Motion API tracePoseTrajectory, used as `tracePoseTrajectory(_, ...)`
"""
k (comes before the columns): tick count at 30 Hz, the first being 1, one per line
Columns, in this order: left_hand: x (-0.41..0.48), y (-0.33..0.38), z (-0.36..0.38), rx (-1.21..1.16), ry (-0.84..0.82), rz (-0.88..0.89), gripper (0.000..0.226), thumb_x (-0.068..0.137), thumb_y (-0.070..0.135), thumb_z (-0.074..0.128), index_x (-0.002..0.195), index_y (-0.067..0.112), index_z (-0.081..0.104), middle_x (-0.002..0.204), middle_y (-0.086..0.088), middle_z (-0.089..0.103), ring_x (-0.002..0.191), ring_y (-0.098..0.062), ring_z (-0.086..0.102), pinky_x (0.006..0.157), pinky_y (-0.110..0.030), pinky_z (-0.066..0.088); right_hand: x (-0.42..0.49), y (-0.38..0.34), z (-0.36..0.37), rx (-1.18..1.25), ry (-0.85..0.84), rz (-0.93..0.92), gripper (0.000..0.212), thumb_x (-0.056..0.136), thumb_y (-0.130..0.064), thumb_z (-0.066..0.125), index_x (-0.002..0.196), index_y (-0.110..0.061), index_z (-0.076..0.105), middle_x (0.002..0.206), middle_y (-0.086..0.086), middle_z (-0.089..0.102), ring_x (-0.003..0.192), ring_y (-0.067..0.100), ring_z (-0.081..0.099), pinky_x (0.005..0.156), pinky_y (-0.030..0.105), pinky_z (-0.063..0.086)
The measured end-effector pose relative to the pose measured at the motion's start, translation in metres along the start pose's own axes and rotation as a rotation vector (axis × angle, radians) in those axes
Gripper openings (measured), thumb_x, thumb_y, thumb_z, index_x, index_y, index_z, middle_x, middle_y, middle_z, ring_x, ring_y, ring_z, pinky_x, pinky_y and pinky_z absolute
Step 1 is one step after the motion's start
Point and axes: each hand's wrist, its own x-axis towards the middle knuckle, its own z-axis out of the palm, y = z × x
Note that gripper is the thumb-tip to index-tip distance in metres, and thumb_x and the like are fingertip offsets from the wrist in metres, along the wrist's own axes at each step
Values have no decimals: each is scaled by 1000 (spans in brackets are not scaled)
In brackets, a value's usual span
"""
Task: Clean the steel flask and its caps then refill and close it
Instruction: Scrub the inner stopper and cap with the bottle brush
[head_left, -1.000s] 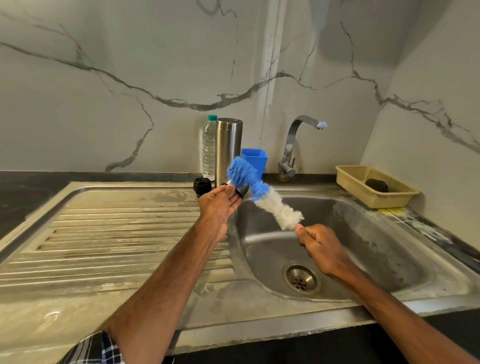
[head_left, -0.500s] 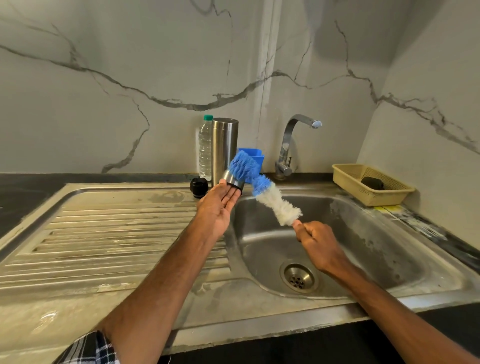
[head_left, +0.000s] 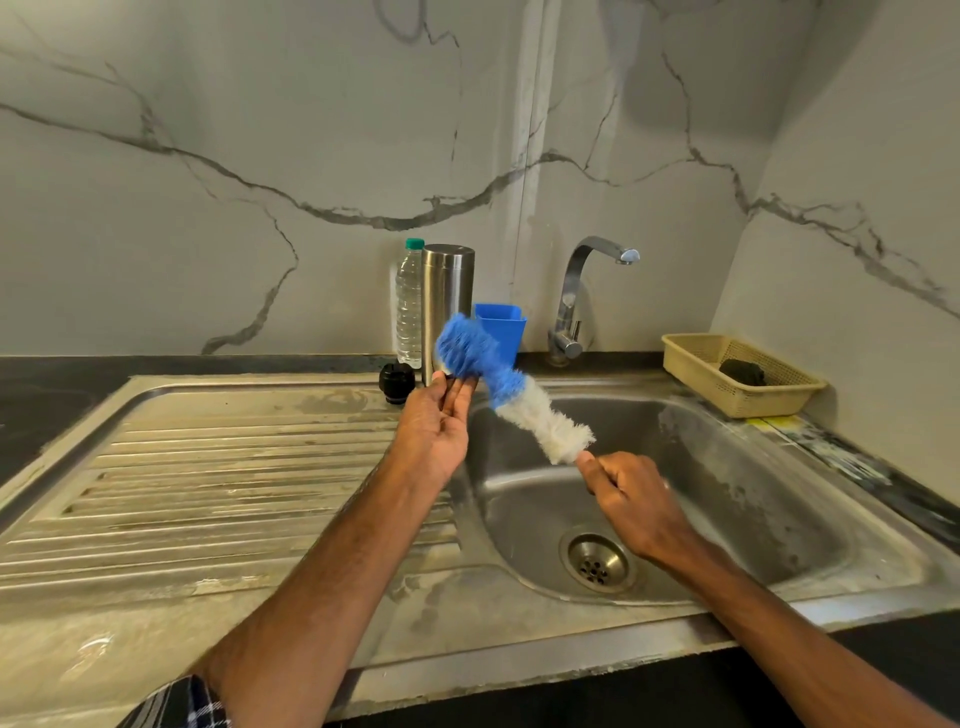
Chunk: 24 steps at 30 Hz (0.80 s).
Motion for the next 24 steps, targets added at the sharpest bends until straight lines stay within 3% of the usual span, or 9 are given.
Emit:
tracePoseTrajectory(5, -1, 3, 4, -70, 0, 2, 26, 99, -5, 53, 125, -6, 55, 110, -26, 66, 118, -33, 65, 85, -31, 58, 0, 0, -1, 41, 29, 11, 55, 106, -31, 44, 53, -16, 38, 48, -5, 33, 43, 9, 27, 47, 27, 23)
tracePoseTrajectory(9, 0, 5, 5, -86, -12, 0, 26, 100, -4, 52, 126, -7, 54, 122, -27, 63, 123, -33, 63, 87, -29, 57, -1, -1, 0, 67, 32, 19, 55, 106, -31, 44, 53, -15, 39, 49, -3, 34, 44, 8, 27, 48, 30, 24)
tracePoseTrajectory(13, 2, 3, 4, -65, -21, 3, 33, 100, -4, 53, 132, -6, 55, 126, -26, 65, 117, -32, 67, 65, -30, 63, -1, -3, 1, 69, 16, 5, 58, 106, -33, 44, 53, -11, 36, 49, -4, 33, 45, 8, 25, 48, 33, 23)
tracePoseTrajectory(16, 0, 3, 3, -74, -24, -3, 33, 98, -4, 56, 131, -6, 55, 115, -27, 68, 106, -33, 70, 61, -33, 63, 1, 1, 0, 125, 46, 69, 55, 106, -30, 44, 53, -18, 39, 48, -6, 33, 44, 8, 26, 48, 30, 24)
tracePoseTrajectory(19, -2, 5, 6, -71, -39, -11, 33, 97, -3, 58, 130, -5, 57, 118, -26, 68, 94, -30, 72, 58, -31, 63, 0, 3, 0, 194, 12, 98, 55, 107, -31, 43, 53, -20, 37, 48, -7, 32, 44, 9, 25, 48, 28, 22)
tracePoseTrajectory(24, 1, 5, 2, -71, -41, -24, 35, 98, 1, 59, 132, -4, 57, 118, -23, 70, 103, -28, 72, 59, -31, 63, -2, -3, -2, 419, -89, 143, 52, 107, -36, 41, 58, -17, 40, 51, -4, 28, 42, 9, 20, 41, 21, 21)
